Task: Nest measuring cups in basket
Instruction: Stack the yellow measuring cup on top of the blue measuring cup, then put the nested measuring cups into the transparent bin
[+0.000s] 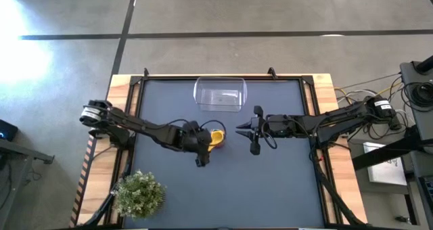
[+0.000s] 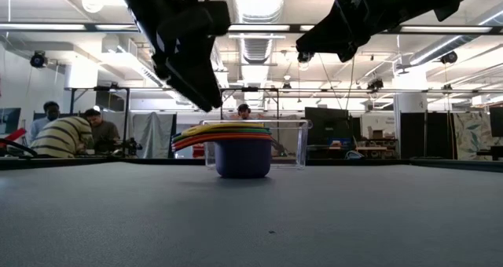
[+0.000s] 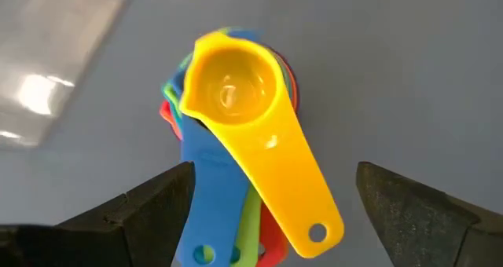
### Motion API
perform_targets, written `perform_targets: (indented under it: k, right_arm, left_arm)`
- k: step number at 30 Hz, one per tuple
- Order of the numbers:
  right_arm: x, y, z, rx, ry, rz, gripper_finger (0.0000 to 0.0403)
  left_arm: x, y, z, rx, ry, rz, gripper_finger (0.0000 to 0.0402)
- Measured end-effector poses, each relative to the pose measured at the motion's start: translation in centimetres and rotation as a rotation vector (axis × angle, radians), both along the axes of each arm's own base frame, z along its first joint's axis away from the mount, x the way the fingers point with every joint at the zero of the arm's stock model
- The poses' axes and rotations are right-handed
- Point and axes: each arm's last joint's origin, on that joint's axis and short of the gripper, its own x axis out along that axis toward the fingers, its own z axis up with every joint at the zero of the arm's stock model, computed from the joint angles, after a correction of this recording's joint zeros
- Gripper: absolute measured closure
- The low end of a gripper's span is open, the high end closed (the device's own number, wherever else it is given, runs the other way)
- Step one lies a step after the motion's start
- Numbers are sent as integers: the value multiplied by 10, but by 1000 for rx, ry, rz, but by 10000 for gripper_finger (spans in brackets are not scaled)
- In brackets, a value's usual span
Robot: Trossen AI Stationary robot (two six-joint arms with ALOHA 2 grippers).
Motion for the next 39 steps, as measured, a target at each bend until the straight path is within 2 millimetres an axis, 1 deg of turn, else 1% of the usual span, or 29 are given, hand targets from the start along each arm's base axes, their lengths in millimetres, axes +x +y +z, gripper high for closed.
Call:
perform_targets:
  k: [3,6,8,11,15,20,27,33,36,39]
  right_arm:
    - [0,0,0,3,-1,-2,332]
    - [0,0,0,9,-2,-4,332]
    - [0,0,0,9,-2,-3,332]
    - [0,0,0,8,1,-3,332]
    - [0,0,-1,7,12,-3,332]
    - [-1,0,-2,5,14,-2,332]
    - [-1,0,-2,5,14,-3,333]
    - [-1,0,-2,5,14,-3,332]
    - [-1,0,-2,6,14,-3,332]
    - [-1,0,-2,6,14,-2,332]
  left_arm:
    - [4,-9,8,84,22,12,73]
    - [13,-16,12,147,57,11,75]
    - [21,-20,8,165,84,-7,74]
    - [34,-25,-2,189,131,-37,74]
    - [42,-27,-15,219,205,-39,74]
    - [37,-26,-18,245,252,-18,74]
    - [21,-18,-13,353,348,51,74]
    - [20,-16,-13,335,368,35,74]
    - [20,-17,-7,327,346,17,74]
    - [18,-16,5,290,308,-30,74]
